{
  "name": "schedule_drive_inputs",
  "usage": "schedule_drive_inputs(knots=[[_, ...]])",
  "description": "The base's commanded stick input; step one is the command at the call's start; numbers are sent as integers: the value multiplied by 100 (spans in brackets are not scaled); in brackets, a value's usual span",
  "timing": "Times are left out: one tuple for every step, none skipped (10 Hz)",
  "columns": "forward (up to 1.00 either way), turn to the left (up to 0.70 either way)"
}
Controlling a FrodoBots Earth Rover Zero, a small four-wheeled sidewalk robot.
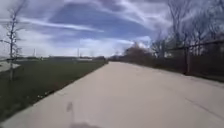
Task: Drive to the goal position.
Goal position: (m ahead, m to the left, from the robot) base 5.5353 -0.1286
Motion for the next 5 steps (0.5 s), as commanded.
schedule_drive_inputs(knots=[[100, -21], [100, 1], [100, 1], [100, 1], [100, 1]])
